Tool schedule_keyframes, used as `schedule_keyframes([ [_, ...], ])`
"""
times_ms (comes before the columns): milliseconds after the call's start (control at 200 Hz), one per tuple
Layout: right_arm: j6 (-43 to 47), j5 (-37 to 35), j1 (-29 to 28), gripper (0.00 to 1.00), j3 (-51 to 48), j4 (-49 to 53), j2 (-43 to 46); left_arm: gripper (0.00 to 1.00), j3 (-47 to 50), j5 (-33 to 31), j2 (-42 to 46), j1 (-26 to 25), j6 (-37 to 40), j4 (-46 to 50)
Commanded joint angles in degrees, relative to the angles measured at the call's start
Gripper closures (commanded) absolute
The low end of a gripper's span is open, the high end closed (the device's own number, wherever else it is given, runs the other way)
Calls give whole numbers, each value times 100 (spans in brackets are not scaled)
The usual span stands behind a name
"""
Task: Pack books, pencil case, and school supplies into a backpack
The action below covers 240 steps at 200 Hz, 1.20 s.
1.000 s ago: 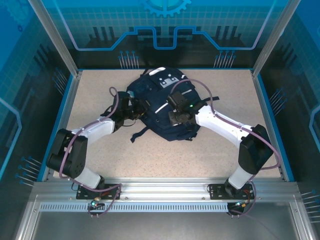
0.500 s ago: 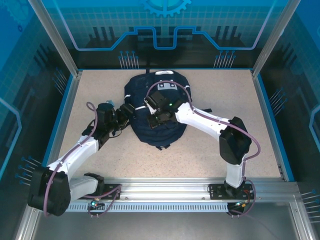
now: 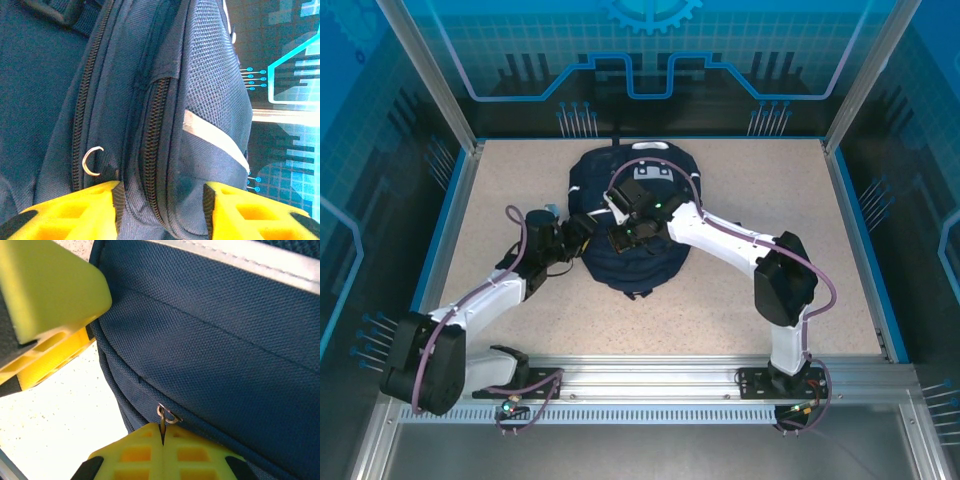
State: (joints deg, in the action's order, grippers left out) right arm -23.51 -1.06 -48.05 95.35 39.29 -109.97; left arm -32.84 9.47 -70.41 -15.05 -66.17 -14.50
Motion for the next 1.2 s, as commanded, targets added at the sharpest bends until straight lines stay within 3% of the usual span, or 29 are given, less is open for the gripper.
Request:
schedule_keyframes([
  [0,-19,138,-38,100,217,-29,-59,58,33,143,-127,-51,-56,-602],
  [225,-109,-238,-66,100,158,203,5,80,38,95,-389,-51,-63,-585],
  [385,-212,-1230,-8,100,34,743,167,100,129,-148,-283,-33,-10,-426],
  [485,-202,-1660,212,100,-409,874,462,100,146,-272,-161,-8,101,-224],
  [745,-188,-1696,1125,100,-1369,651,1159,100,73,-334,-137,28,247,-100],
  [895,-89,-1435,1063,100,-1406,585,1233,100,-287,-298,-264,91,556,185],
  [1026,88,-792,752,100,-1520,366,1270,100,-694,-388,-342,420,935,858],
  [1106,26,-314,464,100,-1622,54,1247,77,-667,-565,-177,643,990,1112],
  [1196,-182,145,160,100,-1598,-306,1085,57,-590,-693,121,782,999,1403],
])
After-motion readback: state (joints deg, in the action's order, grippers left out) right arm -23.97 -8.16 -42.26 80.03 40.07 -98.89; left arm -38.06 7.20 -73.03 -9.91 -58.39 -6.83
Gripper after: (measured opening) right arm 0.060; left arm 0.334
